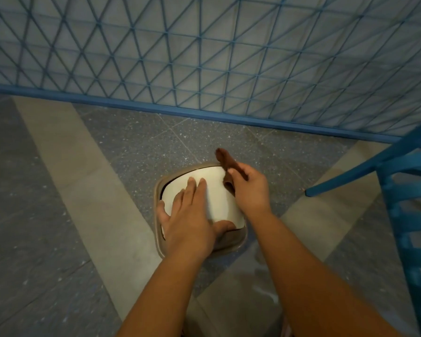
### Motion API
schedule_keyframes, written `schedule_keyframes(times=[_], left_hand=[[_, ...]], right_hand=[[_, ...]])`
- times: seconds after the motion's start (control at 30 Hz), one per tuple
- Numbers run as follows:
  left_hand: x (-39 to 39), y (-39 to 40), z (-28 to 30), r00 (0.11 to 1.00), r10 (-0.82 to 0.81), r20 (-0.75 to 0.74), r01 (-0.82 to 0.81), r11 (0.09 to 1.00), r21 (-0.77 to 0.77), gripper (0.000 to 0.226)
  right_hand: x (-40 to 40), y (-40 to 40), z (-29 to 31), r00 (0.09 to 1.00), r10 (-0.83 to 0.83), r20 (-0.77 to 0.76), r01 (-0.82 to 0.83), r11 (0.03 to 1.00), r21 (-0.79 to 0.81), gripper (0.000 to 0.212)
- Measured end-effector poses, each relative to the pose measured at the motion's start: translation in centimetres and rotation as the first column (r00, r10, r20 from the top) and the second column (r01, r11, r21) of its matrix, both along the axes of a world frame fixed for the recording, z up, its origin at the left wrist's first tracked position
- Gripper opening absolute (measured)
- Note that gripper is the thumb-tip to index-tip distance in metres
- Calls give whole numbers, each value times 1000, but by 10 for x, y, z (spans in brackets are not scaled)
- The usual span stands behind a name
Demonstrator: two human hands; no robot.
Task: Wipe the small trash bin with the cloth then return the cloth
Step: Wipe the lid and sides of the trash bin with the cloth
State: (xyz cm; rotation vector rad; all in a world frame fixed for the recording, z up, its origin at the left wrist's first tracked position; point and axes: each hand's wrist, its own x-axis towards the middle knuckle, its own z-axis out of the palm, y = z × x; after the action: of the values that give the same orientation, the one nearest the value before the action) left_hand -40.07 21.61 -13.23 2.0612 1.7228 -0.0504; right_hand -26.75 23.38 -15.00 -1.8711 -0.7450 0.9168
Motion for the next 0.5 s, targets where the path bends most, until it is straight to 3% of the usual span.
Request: schedule_keyframes(times=[0.23, 0.4, 0.5], left_hand=[[-2, 2, 1, 1000, -28, 8, 28, 999, -23, 104], [-11, 25, 9, 978, -210, -6, 208, 971, -122, 105], [-11, 27, 16, 973, -229, 12, 228, 962, -148, 107]], right_hand=[[1, -76, -28, 1000, -3, 25, 6, 993, -119, 24], [0, -132, -36, 994, 99, 52, -87, 977, -197, 19], [5, -145, -41, 988, -147, -36, 138, 972, -189, 20]])
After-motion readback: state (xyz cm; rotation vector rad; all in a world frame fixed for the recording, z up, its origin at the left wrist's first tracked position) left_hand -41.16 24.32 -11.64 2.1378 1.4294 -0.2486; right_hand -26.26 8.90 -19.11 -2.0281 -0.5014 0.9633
